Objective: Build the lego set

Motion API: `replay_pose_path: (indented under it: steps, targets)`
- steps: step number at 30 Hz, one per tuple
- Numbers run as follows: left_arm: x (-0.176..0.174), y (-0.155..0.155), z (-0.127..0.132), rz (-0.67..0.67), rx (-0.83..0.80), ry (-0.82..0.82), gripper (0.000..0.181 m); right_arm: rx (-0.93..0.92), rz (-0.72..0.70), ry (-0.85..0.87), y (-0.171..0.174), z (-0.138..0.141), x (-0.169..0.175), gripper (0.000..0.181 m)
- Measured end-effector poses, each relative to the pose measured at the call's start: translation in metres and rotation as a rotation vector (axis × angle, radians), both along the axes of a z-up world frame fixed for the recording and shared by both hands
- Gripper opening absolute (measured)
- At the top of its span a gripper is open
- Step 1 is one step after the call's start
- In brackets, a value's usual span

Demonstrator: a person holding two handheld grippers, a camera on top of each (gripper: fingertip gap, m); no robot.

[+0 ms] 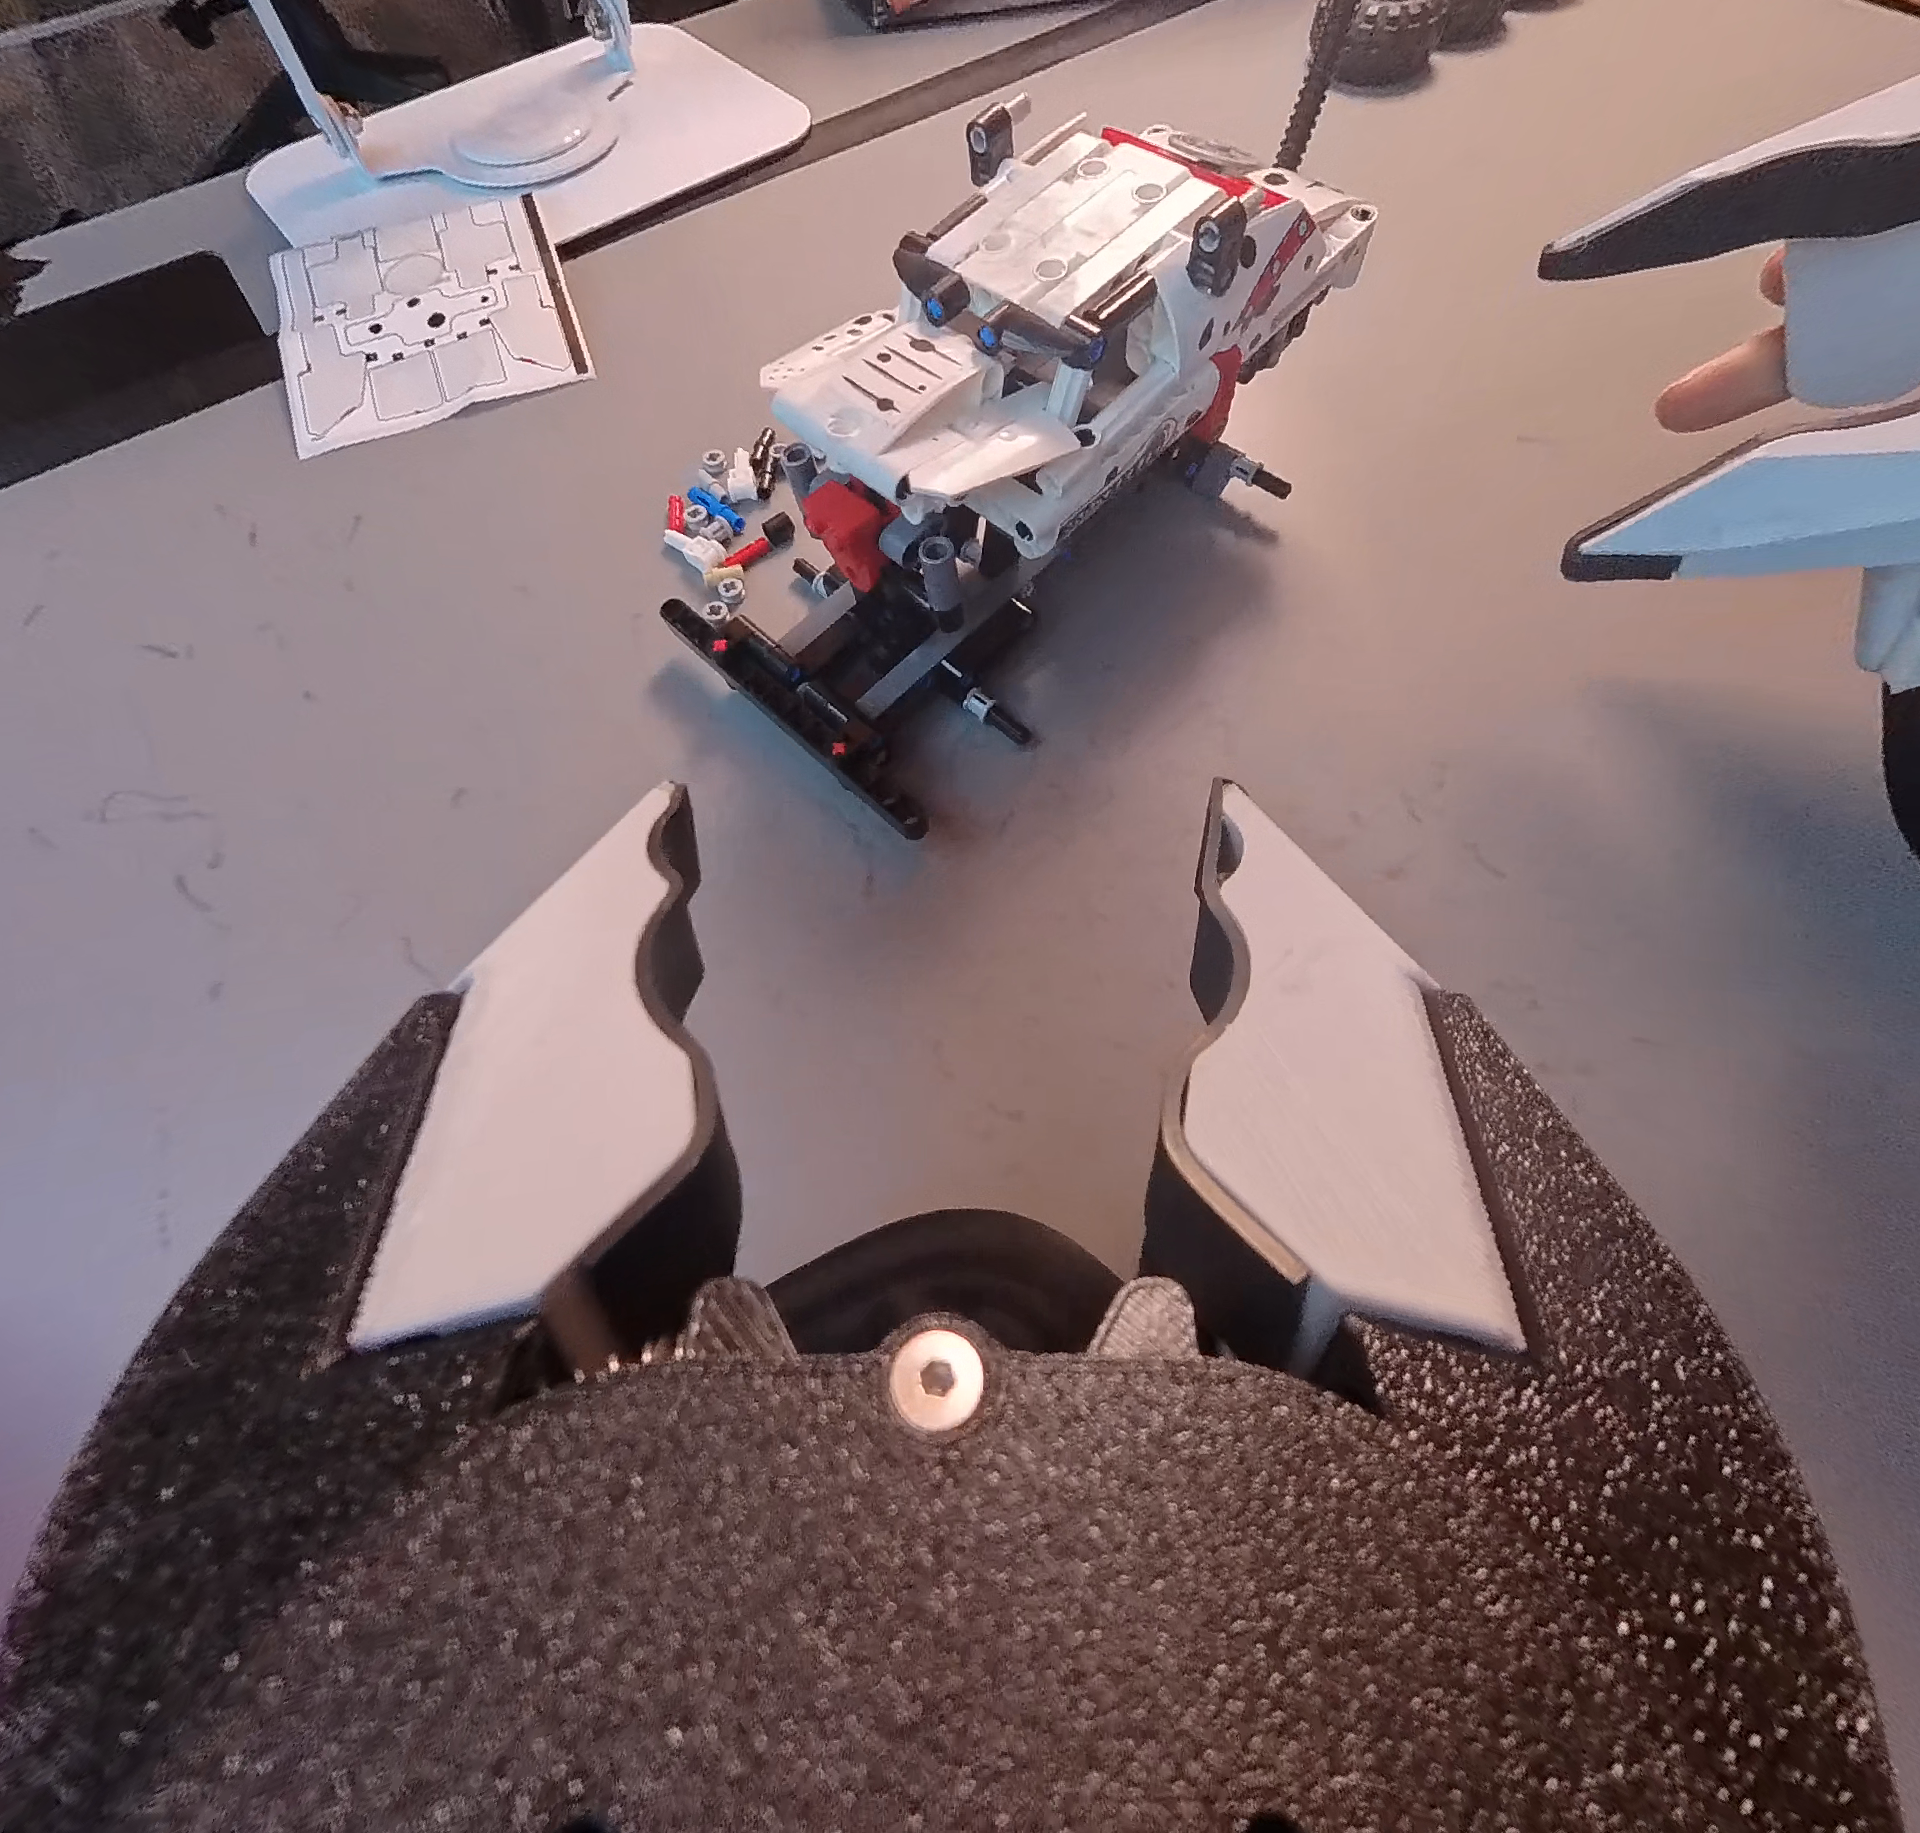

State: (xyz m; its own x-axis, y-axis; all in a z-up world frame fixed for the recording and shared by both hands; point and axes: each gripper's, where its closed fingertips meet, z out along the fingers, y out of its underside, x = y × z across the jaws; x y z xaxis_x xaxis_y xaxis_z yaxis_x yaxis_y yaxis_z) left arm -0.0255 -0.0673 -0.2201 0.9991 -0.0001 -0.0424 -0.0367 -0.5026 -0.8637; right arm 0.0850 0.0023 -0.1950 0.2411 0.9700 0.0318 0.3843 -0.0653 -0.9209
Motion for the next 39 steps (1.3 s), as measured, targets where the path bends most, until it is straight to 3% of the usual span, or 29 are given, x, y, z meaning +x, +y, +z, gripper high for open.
replay_pose_path:
  steps: [6, 12, 20, 24, 27, 30, 34, 37, 39]
  targets:
    - [-0.001, 0.001, -0.002, 0.011, -0.012, 0.025, 0.094, 0.025, 0.012, -0.006, -0.003, -0.001, -0.001, 0.077]
    - [0.0, 0.001, 0.003, 0.01, 0.014, 0.062, 0.078, 0.036, 0.018, 0.015, -0.005, 0.003, 0.0, 0.072]
    - [0.002, 0.001, 0.007, -0.011, 0.03, 0.038, 0.074, -0.005, 0.048, 0.009, -0.006, 0.001, -0.003, 0.067]
    - [0.009, 0.007, 0.018, -0.127, 0.05, -0.017, 0.068, 0.028, 0.12, -0.009, -0.002, 0.005, -0.005, 0.054]
    - [0.001, 0.022, 0.026, -0.227, 0.031, 0.032, 0.065, 0.17, 0.175, -0.099, 0.013, 0.012, -0.01, 0.044]
    - [-0.009, 0.045, 0.028, -0.327, 0.007, 0.067, 0.064, 0.331, 0.232, -0.201, 0.034, 0.022, -0.023, 0.043]
    - [-0.005, 0.069, 0.024, -0.545, -0.002, -0.077, 0.068, 0.444, 0.369, -0.298, 0.046, 0.018, -0.049, 0.047]
    - [-0.004, 0.076, 0.011, -0.596, -0.023, -0.013, 0.076, 0.483, 0.426, -0.367, 0.054, 0.005, -0.06, 0.047]
    - [-0.006, 0.08, 0.009, -0.554, -0.018, 0.046, 0.065, 0.501, 0.458, -0.4, 0.059, -0.002, -0.059, 0.046]
